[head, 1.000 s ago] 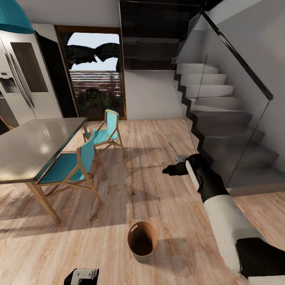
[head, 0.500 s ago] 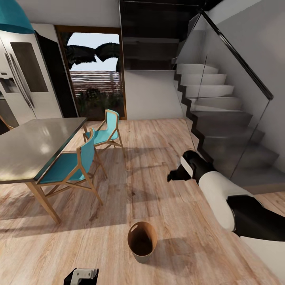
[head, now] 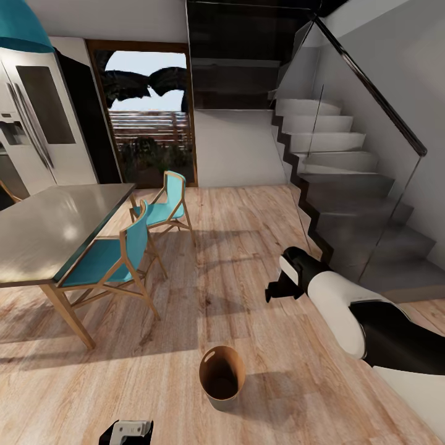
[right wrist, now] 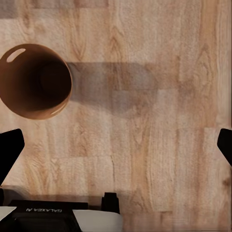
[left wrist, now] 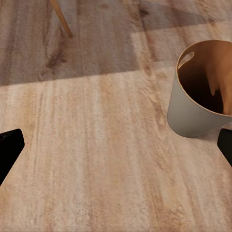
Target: Put the three can of soda from the living room inside the tash can in the kitchen.
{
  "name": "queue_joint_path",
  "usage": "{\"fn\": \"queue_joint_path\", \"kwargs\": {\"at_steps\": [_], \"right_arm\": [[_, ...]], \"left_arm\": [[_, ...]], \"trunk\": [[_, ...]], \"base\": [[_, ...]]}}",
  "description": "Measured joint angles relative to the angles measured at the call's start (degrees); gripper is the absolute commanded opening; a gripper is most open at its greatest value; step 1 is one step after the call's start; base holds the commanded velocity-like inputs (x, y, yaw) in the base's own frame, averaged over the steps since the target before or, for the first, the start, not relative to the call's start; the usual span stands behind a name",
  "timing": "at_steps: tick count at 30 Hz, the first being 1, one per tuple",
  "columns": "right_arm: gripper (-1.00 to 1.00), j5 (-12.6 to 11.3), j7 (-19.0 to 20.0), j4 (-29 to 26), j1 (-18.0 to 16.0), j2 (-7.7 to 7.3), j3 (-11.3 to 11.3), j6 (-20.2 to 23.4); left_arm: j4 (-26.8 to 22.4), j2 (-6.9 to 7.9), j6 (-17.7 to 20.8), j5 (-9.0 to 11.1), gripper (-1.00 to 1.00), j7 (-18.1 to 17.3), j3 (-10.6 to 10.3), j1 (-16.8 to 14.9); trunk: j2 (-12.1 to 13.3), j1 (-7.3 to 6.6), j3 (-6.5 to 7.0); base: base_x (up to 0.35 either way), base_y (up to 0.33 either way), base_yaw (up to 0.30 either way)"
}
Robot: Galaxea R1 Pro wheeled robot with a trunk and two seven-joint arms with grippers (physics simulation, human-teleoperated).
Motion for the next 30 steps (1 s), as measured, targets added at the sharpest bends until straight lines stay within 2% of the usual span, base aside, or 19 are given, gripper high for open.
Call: {"fn": "queue_joint_path", "kwargs": {"at_steps": [6,13,24,30], "right_arm": [[1.0,0.0,-0.6,0.7,0.0,0.25,0.1,0.0],[1.0,-0.1,-0.9,1.2,0.0,2.16,0.1,0.0],[1.0,-0.2,-0.8,1.8,0.1,3.52,0.0,0.0],[1.0,0.0,-0.8,4.7,0.2,4.43,0.1,0.0]], "left_arm": [[0.0,0.0,0.0,0.0,1.0,0.0,0.0,0.0],[0.0,0.0,0.0,-0.2,1.0,0.0,0.0,0.0],[0.0,0.0,0.0,-0.1,1.0,0.0,-0.1,0.0],[0.0,0.0,0.0,-0.2,1.0,-0.1,-0.1,0.0]], "trunk": [[0.0,0.0,0.0],[0.0,0.0,0.0],[0.0,0.0,0.0],[0.0,0.0,0.0]], "base": [[0.0,0.0,0.0],[0.0,0.0,0.0],[0.0,0.0,0.0],[0.0,0.035,0.0]]}}
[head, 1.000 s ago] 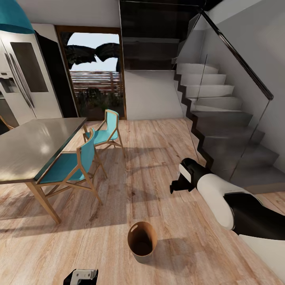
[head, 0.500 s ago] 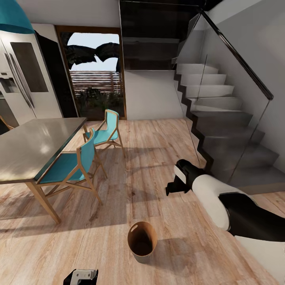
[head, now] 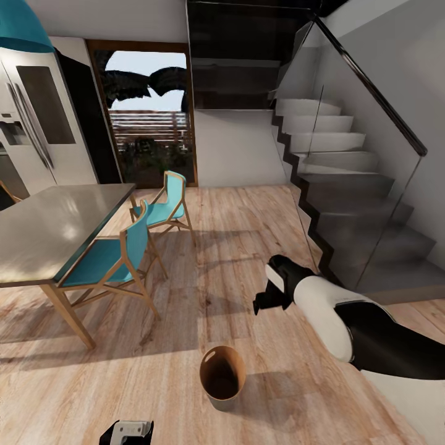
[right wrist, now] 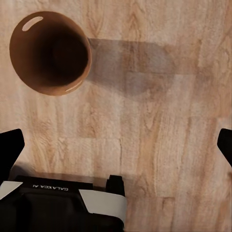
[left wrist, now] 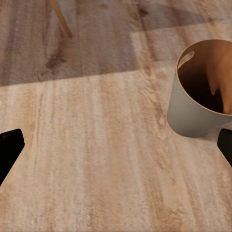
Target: Put the three can of soda from the living room inside the tash can in the kitchen.
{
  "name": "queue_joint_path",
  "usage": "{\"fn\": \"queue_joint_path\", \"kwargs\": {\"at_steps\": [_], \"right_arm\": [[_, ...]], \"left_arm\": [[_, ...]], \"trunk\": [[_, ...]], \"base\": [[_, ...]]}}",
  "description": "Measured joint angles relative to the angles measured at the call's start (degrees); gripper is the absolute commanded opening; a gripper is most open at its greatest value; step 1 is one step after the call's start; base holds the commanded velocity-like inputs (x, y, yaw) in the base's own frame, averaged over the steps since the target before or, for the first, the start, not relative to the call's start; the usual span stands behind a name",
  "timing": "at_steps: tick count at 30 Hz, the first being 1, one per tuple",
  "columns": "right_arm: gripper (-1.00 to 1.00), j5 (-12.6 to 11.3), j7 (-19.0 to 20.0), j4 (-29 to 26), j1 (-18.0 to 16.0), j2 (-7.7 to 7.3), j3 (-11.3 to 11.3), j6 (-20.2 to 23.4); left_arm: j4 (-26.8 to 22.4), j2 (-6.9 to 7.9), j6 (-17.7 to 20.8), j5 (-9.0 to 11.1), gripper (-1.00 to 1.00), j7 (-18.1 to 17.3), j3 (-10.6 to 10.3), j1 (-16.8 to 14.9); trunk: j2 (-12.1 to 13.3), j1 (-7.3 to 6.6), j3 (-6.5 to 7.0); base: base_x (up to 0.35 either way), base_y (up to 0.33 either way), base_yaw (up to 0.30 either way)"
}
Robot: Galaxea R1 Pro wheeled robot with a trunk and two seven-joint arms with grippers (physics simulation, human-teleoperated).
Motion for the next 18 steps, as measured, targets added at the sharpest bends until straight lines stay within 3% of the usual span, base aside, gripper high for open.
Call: {"fn": "queue_joint_path", "kwargs": {"at_steps": [18], "right_arm": [[1.0,0.4,-0.2,0.8,0.1,-0.13,0.0,0.0]], "left_arm": [[0.0,0.09,0.3,0.0,1.0,0.0,0.0,0.0]], "trunk": [[0.0,0.0,0.0]], "base": [[0.087,0.256,0.0]]}}
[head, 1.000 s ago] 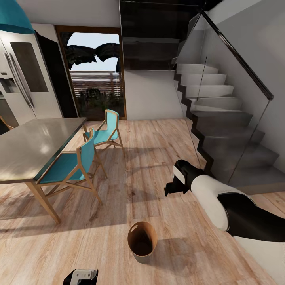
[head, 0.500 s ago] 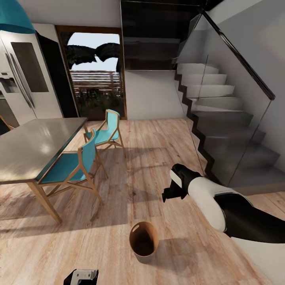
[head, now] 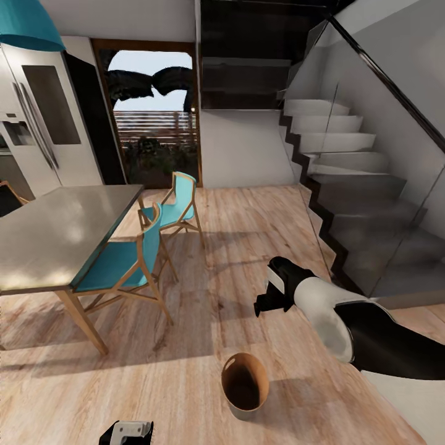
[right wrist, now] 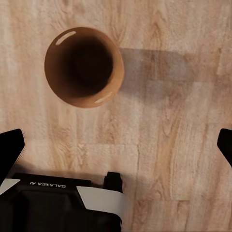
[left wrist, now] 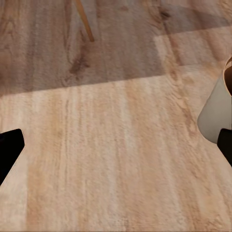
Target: Put the three can of soda from the living room inside the tash can in the kitchen.
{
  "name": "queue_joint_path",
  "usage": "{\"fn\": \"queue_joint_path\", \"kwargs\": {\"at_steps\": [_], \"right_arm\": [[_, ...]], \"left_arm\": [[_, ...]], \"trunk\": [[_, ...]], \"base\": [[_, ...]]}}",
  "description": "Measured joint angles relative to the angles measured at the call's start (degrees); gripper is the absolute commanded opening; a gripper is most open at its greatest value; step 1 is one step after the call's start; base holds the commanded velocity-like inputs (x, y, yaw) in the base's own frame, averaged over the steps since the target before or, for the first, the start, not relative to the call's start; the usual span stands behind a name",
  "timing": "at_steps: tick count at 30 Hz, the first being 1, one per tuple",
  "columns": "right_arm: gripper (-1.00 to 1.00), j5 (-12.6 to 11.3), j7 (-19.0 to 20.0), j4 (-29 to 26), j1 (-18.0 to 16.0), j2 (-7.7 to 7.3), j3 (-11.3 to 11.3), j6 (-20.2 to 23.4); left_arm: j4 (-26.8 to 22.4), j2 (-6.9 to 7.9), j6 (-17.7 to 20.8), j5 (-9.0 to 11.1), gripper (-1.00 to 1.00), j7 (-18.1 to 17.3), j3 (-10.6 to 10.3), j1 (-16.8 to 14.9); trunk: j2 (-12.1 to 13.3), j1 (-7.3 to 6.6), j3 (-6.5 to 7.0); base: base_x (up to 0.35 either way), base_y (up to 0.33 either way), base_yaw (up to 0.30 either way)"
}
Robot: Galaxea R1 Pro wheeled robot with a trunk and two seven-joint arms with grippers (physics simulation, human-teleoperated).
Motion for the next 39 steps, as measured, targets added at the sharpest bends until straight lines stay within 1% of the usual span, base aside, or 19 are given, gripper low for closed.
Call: {"fn": "queue_joint_path", "kwargs": {"at_steps": [6,11,39], "right_arm": [[1.0,0.0,0.0,-0.1,0.0,-0.17,0.0,0.0],[1.0,0.1,0.0,-0.2,0.0,-0.31,0.0,0.0],[1.0,0.4,0.0,-0.7,0.7,-0.77,0.2,0.0]], "left_arm": [[0.0,0.0,0.0,0.0,1.0,0.0,0.0,0.0],[0.0,0.0,0.0,0.1,1.0,0.0,0.0,0.0],[-0.1,0.0,-0.1,0.2,1.0,0.0,-0.2,0.0]], "trunk": [[0.0,0.0,0.0],[0.0,0.0,0.0],[0.0,0.0,0.0]], "base": [[0.1,0.205,0.0],[0.086,0.086,0.0],[0.093,0.008,0.0]]}}
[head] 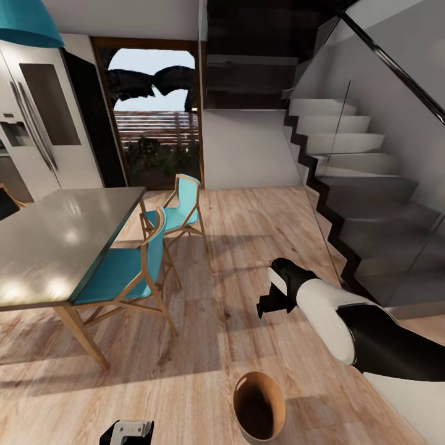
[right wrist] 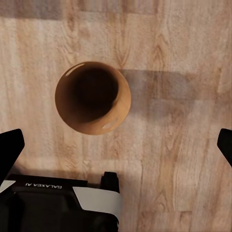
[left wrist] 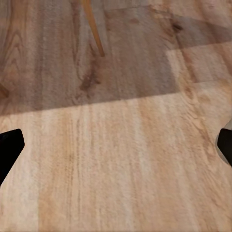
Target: Put the three can of soda from the living room inside the tash can in the kitchen.
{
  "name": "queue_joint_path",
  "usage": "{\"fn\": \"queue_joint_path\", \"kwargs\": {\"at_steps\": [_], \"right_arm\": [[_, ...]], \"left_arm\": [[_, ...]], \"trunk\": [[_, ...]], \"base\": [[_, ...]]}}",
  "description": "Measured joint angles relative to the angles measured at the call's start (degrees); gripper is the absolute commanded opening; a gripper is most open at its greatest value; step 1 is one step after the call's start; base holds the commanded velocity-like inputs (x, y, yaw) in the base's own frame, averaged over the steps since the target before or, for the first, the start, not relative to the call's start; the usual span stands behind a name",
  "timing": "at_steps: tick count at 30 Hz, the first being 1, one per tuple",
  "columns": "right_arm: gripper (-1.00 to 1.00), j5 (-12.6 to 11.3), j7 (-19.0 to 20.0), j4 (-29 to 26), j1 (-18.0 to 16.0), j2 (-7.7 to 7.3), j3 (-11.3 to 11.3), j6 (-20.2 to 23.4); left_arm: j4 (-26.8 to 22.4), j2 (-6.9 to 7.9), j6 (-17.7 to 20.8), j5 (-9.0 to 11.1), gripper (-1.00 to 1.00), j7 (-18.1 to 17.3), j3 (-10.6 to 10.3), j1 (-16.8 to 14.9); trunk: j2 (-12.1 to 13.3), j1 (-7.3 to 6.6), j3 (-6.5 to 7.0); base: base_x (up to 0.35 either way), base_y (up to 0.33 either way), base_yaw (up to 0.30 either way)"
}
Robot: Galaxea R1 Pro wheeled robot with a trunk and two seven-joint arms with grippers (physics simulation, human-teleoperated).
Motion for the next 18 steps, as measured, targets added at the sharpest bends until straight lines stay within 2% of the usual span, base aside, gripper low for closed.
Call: {"fn": "queue_joint_path", "kwargs": {"at_steps": [12,18], "right_arm": [[1.0,0.0,0.0,-0.7,0.0,-0.46,0.0,-0.1],[1.0,0.0,0.0,-0.8,0.1,-0.91,0.0,-4.4]], "left_arm": [[0.0,0.0,0.0,0.0,1.0,0.0,0.0,0.0],[-0.1,0.0,0.0,0.0,1.0,0.0,0.0,0.0]], "trunk": [[0.0,0.0,0.0],[0.0,0.0,0.0]], "base": [[0.041,0.0,0.0],[0.004,0.0,0.0]]}}
